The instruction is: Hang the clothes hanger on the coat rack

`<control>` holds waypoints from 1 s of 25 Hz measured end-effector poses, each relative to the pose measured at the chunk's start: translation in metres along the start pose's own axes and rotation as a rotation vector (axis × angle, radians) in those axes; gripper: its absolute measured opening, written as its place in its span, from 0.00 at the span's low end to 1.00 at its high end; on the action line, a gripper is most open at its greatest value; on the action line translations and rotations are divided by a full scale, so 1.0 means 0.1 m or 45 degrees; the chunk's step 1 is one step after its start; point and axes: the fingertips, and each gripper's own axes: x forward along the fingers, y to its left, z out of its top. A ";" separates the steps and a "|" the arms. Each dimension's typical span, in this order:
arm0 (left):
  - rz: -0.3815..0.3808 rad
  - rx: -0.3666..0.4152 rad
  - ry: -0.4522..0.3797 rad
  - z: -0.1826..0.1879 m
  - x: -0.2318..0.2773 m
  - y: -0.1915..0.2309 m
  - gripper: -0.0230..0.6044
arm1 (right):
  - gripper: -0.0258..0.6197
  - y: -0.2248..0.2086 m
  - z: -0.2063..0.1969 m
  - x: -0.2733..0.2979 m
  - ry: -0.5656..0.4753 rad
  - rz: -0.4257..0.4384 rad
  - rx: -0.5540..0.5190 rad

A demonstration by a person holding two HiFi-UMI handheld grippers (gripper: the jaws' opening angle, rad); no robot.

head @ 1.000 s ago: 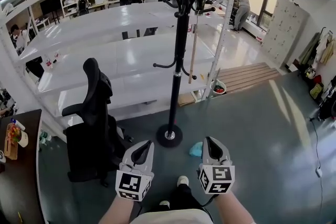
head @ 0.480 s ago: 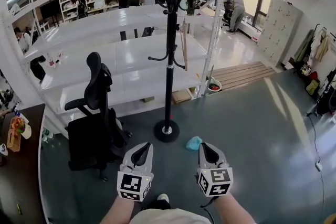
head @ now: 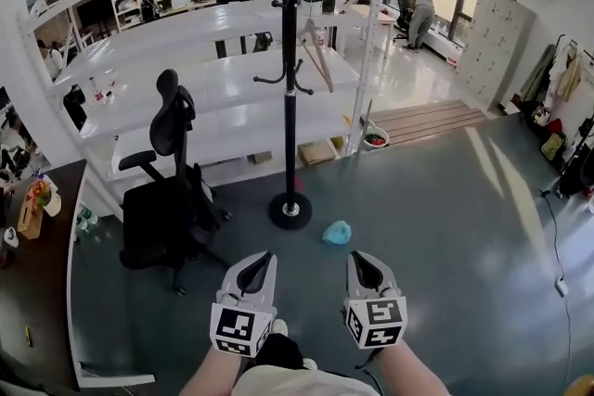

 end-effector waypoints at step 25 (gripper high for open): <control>0.041 0.034 0.008 0.03 -0.46 -0.47 0.04 | 0.08 0.19 -0.12 -0.57 -0.028 0.085 -0.067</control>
